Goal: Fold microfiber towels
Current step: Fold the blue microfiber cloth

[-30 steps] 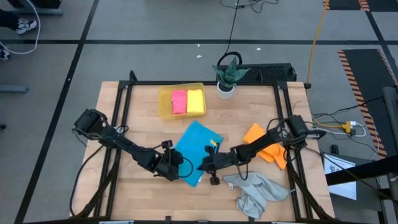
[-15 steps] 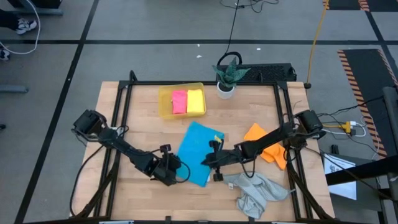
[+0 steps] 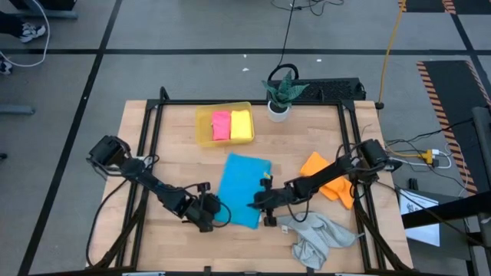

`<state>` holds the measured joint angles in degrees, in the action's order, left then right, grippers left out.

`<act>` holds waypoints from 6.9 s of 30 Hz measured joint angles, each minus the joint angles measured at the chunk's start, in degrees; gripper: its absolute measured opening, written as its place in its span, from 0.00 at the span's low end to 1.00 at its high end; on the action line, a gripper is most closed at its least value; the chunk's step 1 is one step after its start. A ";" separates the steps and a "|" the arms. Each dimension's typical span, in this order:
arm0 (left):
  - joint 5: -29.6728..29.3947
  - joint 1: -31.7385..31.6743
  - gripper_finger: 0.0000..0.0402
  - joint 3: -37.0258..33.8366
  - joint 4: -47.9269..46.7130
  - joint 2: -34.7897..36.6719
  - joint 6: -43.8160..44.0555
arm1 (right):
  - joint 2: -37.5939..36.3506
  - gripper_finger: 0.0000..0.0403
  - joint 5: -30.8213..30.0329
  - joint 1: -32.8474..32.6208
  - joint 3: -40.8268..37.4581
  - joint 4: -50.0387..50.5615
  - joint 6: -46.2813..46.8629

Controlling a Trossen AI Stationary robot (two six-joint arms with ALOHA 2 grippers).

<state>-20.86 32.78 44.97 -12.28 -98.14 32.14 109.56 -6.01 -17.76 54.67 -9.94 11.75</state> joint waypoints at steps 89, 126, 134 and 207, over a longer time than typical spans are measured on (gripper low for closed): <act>-7.25 1.21 0.37 0.22 27.56 -1.23 -24.72 | -12.64 0.25 -5.85 -11.52 -6.49 -0.60 -15.90; -6.45 1.00 0.37 0.22 28.56 -1.21 -24.81 | -13.30 0.00 -14.33 -14.71 -6.51 6.43 -19.55; -7.92 0.66 0.37 0.22 23.49 -1.21 -22.99 | -10.95 0.00 -10.49 -14.14 -8.67 5.01 -18.21; -16.34 -5.65 0.37 0.22 1.11 5.99 -14.01 | -4.34 0.03 -4.82 -10.56 -8.71 -17.88 -6.55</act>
<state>-37.20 27.13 45.19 -11.17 -92.16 18.14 105.22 -10.82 -28.32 45.95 -27.83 5.20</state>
